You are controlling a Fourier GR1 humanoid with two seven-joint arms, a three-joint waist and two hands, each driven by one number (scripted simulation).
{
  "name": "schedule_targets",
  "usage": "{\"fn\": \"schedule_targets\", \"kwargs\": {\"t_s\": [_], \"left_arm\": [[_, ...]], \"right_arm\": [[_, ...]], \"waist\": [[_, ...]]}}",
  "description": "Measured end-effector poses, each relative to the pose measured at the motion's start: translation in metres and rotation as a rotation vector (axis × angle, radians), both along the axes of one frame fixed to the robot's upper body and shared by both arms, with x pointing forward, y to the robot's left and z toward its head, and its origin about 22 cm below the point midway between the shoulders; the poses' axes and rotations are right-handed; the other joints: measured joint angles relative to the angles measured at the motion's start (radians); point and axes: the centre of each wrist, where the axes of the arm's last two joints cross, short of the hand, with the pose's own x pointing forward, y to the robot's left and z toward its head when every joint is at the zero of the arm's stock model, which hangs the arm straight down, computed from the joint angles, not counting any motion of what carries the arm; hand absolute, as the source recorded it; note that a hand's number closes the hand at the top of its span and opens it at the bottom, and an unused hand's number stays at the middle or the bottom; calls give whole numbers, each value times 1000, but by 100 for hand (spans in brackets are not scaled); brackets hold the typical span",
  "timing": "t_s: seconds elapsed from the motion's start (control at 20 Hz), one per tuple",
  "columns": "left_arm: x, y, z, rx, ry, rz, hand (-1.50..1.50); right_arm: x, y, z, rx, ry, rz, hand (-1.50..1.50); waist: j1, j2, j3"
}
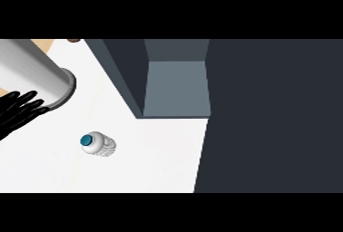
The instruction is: Pick up the bottled water, place it into the cabinet and close the cabinet
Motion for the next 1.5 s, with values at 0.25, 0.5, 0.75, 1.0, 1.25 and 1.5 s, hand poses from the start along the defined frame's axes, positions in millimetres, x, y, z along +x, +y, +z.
{"fn": "schedule_targets", "kwargs": {"t_s": [0.25, 0.5, 0.75, 1.0, 1.25, 1.5], "left_arm": [[8, -10, -26, 29, 30, 21, -150], [18, -12, -50, 59, 65, 55, -150], [23, -19, -77, 113, 108, 73, -150], [29, -19, -104, 162, 170, 98, -150], [31, -27, -130, 215, 217, 106, -150], [34, -31, -149, 238, 229, 133, -150]], "right_arm": [[-3, 7, 2, 17, 20, 24, -150], [-2, 13, 5, 25, 18, 27, -150], [-4, 9, 4, 1, 21, 19, -150], [-4, 10, 6, 0, 18, 24, -150], [-3, 13, 7, 4, 15, 31, -150], [-4, 13, 8, 1, 21, 32, -150]], "waist": [[-1, 0, 0], [-5, 1, -1], [-9, 2, -1], [-15, 4, -2], [-19, 5, -4], [-29, 6, -4]]}}
